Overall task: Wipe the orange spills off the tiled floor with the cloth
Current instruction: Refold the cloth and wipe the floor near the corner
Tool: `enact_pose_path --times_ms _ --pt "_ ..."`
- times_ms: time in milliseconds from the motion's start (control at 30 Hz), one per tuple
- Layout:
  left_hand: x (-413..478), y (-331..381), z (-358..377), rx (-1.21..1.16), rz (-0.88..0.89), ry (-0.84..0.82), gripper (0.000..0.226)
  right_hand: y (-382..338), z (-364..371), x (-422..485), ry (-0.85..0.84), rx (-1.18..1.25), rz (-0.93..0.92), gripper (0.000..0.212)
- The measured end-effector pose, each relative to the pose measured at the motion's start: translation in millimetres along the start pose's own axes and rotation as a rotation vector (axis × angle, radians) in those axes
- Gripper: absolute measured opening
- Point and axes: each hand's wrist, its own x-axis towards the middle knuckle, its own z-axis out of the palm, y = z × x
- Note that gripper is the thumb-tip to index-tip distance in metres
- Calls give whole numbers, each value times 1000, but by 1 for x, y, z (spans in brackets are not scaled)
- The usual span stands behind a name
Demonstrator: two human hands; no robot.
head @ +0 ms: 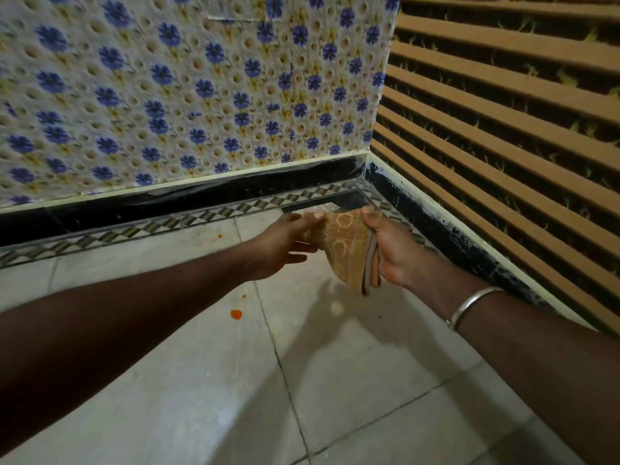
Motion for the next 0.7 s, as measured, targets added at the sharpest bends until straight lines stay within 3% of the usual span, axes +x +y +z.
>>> enact_pose_path --times_ms 67,167,233,367,500,600,700 --pt "-1 -1 5 92 66 106 90 -2 7 0 39 13 14 30" --pt "-11 -2 13 409 416 301 88 -9 18 3 50 78 34 32" --pt "-17 -5 15 544 618 208 92 -17 24 3 45 105 42 35" --pt "-17 -13 17 787 781 134 90 -49 34 -3 61 56 19 35" --pt "-21 12 2 522 703 210 26 -80 38 -9 -22 70 13 36" --pt "-21 26 -28 384 588 237 13 -77 50 -7 -232 39 45 32" --pt "-23 35 -49 186 526 252 12 -69 57 2 -310 85 92 32"
